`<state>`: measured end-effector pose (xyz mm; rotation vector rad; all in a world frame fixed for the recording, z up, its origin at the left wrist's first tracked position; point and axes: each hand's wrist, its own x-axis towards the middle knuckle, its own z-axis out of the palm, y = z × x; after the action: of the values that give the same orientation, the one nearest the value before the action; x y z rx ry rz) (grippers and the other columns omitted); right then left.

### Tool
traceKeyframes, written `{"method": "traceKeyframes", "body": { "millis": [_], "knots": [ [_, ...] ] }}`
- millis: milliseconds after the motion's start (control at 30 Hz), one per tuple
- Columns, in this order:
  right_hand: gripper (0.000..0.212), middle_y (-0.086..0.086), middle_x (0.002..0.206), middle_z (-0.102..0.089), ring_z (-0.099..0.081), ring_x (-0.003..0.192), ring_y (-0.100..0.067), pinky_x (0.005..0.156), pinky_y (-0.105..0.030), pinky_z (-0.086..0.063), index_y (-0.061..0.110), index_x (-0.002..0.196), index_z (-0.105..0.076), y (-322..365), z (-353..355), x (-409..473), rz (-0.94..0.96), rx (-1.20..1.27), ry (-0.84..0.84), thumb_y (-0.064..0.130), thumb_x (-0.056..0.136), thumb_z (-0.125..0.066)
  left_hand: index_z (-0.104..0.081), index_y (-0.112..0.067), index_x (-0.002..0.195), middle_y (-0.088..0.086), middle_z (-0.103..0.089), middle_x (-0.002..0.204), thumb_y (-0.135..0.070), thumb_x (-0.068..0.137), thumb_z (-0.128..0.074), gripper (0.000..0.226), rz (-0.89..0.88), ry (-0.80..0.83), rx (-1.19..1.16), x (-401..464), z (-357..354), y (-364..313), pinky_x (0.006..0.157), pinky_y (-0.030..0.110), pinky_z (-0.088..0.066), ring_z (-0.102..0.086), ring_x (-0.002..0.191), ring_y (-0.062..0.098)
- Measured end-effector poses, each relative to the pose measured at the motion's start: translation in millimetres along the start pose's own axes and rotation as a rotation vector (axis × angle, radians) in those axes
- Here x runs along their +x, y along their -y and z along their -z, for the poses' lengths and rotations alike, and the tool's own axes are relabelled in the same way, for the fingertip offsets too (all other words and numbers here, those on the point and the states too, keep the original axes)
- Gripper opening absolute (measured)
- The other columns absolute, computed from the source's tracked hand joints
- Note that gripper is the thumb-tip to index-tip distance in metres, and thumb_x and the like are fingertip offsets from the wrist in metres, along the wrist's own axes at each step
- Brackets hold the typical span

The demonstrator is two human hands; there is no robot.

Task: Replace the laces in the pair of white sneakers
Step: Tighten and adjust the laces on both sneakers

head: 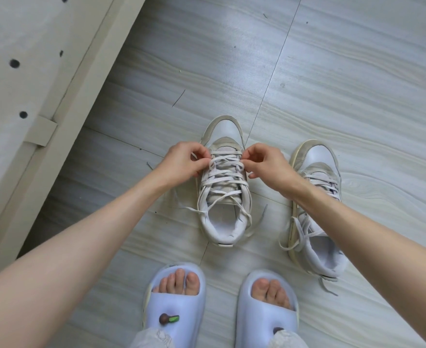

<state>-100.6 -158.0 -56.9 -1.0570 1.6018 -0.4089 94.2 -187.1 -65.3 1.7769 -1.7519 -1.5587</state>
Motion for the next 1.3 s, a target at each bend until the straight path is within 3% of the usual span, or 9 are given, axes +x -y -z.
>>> {"method": "traceKeyframes", "body": {
  "millis": [167,300,433,600,700,833,933,1100,1300],
  "knots": [
    [0.011,-0.003,0.075,-0.064,-0.061,0.077,-0.024,0.083,-0.044,-0.050,0.018,0.075,-0.064,-1,-6,-3,0.081,-0.132,-0.132,0.012,0.085,-0.063,-0.061,-0.025,0.069,-0.006,-0.058,0.079,-0.016,0.081,-0.070,0.018,-0.108,-0.081,0.152,-1,-3,3,0.075,0.027,-0.046,-0.053,0.066,0.011],
    [0.008,-0.002,0.079,-0.065,-0.061,0.078,-0.022,0.079,-0.036,-0.049,0.012,0.082,-0.068,1,-11,-7,0.127,-0.230,-0.193,0.013,0.086,-0.061,-0.066,-0.016,0.083,-0.002,-0.055,0.089,-0.017,0.086,-0.064,0.004,-0.184,-0.114,0.278,-7,-6,3,0.075,0.017,-0.033,-0.050,0.080,0.012],
    [0.012,0.005,0.069,-0.056,-0.050,0.070,-0.013,0.059,-0.019,-0.032,0.015,0.078,-0.059,4,-10,-6,0.119,-0.301,-0.126,0.013,0.089,-0.054,-0.061,-0.007,0.091,0.002,-0.052,0.093,-0.014,0.089,-0.057,0.008,-0.256,-0.058,0.341,-7,-4,1,0.073,0.014,-0.029,-0.047,0.083,0.013],
    [0.009,0.006,0.074,-0.051,-0.047,0.076,-0.017,0.060,-0.022,-0.024,0.015,0.087,-0.050,-2,-14,-9,0.135,-0.312,-0.125,0.020,0.093,-0.046,-0.054,-0.005,0.097,-0.006,-0.050,0.074,-0.014,0.093,-0.050,0.010,-0.321,-0.034,0.370,-7,-1,-3,0.063,0.019,-0.027,-0.044,0.069,0.016],
    [0.008,0.004,0.078,-0.051,-0.046,0.079,-0.019,0.062,-0.025,-0.022,0.016,0.093,-0.046,-2,-11,-11,0.172,-0.350,-0.126,0.022,0.096,-0.042,-0.053,-0.004,0.097,-0.003,-0.051,0.080,-0.013,0.094,-0.049,0.010,-0.378,-0.026,0.371,-6,-2,-2,0.064,0.020,-0.027,-0.045,0.070,0.017],
    [0.006,0.003,0.076,-0.053,-0.052,0.080,-0.023,0.069,-0.029,-0.033,0.017,0.094,-0.048,-1,-7,-9,0.181,-0.331,-0.110,0.021,0.096,-0.044,-0.056,-0.005,0.097,-0.003,-0.054,0.087,-0.013,0.092,-0.053,0.009,-0.377,-0.040,0.327,-6,-4,2,0.070,0.019,-0.031,-0.048,0.077,0.015],
    [0.003,-0.004,0.080,-0.062,-0.061,0.080,-0.026,0.082,-0.045,-0.050,0.018,0.088,-0.054,-4,-5,-8,0.109,-0.146,-0.122,0.018,0.091,-0.055,-0.060,-0.009,0.096,-0.003,-0.057,0.089,-0.015,0.089,-0.060,0.010,-0.318,-0.045,0.250,-5,-4,6,0.077,0.022,-0.040,-0.053,0.082,0.014],
    [0.009,0.005,0.075,-0.057,-0.055,0.075,-0.014,0.083,-0.047,-0.052,0.019,0.086,-0.058,-8,-8,-10,0.074,-0.015,-0.097,0.018,0.084,-0.066,-0.063,-0.010,0.092,-0.003,-0.056,0.089,-0.012,0.086,-0.064,0.006,-0.283,-0.057,0.203,-6,-5,8,0.080,0.024,-0.043,-0.054,0.082,0.014],
    [0.009,0.000,0.079,-0.057,-0.057,0.084,-0.025,0.085,-0.044,-0.047,0.013,0.084,-0.055,-2,-9,-8,0.129,-0.229,-0.115,0.017,0.092,-0.053,-0.062,-0.009,0.091,-0.001,-0.057,0.089,-0.012,0.088,-0.061,0.004,-0.261,-0.073,0.184,-6,-6,8,0.081,0.027,-0.043,-0.054,0.084,0.016]
  ]
}}
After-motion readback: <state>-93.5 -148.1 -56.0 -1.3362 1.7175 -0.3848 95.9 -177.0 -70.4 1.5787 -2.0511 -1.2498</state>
